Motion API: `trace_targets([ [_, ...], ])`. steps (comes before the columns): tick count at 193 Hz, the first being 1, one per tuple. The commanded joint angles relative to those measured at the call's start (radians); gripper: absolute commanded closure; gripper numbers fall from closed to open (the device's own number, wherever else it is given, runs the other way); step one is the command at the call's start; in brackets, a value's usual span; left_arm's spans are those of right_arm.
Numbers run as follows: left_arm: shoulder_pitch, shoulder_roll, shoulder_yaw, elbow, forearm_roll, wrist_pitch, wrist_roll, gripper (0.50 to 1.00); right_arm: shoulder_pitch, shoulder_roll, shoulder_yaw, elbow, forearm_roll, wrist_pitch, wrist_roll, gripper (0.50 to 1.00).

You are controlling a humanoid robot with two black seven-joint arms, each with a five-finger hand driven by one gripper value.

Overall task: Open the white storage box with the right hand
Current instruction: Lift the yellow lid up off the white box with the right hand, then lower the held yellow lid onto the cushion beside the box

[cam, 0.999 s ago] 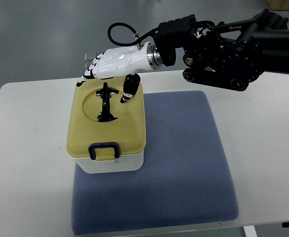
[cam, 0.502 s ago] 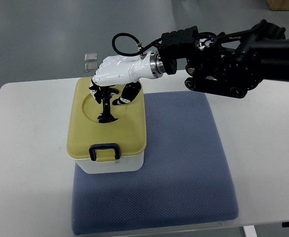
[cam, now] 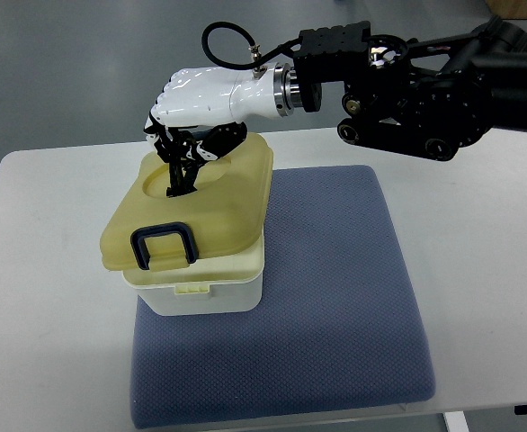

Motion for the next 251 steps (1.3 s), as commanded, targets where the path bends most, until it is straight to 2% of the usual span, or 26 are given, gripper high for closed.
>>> trace_targets([
  [1,0.000,0.000,-0.002,0.000,0.000,0.000,0.000,0.500,0.026,-0.034,0.027,0.024,0.000,0.007,0.005,1.000],
  [52,0.000,0.000,0.002,0.000,0.000,0.000,0.000,0.500,0.051,-0.159,0.064,0.041,0.003,0.036,0.010,1.000],
  [86,0.000,0.000,0.002,0.000,0.000,0.000,0.000,0.500,0.016,-0.260,0.169,0.039,0.005,0.108,0.010,1.000],
  [116,0.000,0.000,0.002,-0.002,0.000,-0.002,0.000,0.500,-0.047,-0.346,0.257,0.036,0.005,0.136,0.010,1.000],
  [162,0.000,0.000,0.003,-0.002,0.000,-0.002,0.000,0.500,-0.239,-0.458,0.399,-0.007,0.005,0.127,0.031,1.000],
  [214,0.000,0.000,0.002,-0.006,0.000,0.000,0.000,0.500,-0.524,-0.456,0.631,-0.105,0.005,0.124,0.053,1.000],
  [251,0.001,0.000,0.003,-0.009,0.000,0.000,0.000,0.500,-0.690,-0.441,0.788,-0.134,0.020,0.102,0.054,1.000],
])
